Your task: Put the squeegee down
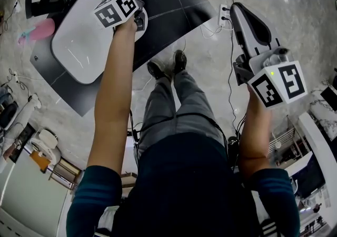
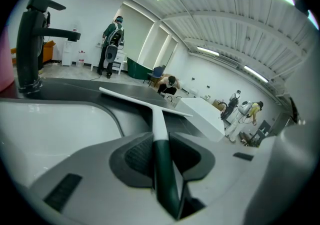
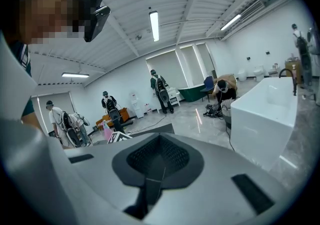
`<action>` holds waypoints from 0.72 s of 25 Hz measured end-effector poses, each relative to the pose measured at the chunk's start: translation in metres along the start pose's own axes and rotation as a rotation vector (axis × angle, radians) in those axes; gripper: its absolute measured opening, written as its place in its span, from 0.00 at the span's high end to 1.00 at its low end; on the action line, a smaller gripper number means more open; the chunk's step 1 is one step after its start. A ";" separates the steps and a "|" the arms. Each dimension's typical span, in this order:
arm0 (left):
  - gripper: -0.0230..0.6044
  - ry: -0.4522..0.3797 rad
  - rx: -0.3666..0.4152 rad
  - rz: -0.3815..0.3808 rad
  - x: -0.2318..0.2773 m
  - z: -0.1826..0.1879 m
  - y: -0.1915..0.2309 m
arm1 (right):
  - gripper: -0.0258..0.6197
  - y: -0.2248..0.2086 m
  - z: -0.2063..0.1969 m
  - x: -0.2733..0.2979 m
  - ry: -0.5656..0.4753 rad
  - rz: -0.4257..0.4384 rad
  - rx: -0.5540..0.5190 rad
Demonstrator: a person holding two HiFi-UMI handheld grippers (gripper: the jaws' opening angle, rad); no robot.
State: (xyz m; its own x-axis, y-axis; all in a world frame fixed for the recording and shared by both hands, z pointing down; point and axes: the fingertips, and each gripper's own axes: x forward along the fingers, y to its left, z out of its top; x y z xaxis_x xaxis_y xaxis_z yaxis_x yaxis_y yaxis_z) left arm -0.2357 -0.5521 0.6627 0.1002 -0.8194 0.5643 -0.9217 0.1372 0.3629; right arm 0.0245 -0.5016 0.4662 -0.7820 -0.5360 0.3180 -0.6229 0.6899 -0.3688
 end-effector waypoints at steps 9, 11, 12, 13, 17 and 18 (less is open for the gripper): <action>0.62 -0.074 0.053 -0.053 -0.031 0.023 -0.010 | 0.96 0.010 0.014 -0.007 -0.038 0.006 -0.007; 0.62 -0.120 0.058 -0.065 -0.056 0.037 -0.016 | 0.95 0.014 0.020 -0.012 -0.050 0.011 -0.012; 0.63 -0.146 0.059 -0.076 -0.070 0.045 -0.020 | 0.96 0.016 0.024 -0.014 -0.054 0.014 -0.015; 0.66 -0.172 0.061 -0.090 -0.084 0.054 -0.025 | 0.96 0.017 0.028 -0.014 -0.059 0.017 -0.019; 0.79 -0.278 0.092 -0.170 -0.143 0.093 -0.054 | 0.95 0.022 0.051 -0.014 -0.090 0.037 -0.050; 0.84 -0.307 0.110 -0.194 -0.163 0.103 -0.063 | 0.96 0.028 0.059 -0.016 -0.105 0.045 -0.067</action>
State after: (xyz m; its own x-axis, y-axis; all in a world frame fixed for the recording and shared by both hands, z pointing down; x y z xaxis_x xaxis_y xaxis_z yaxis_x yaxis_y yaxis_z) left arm -0.2324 -0.4850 0.4710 0.1753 -0.9554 0.2378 -0.9329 -0.0840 0.3503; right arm 0.0183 -0.5029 0.3992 -0.8094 -0.5491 0.2083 -0.5869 0.7437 -0.3200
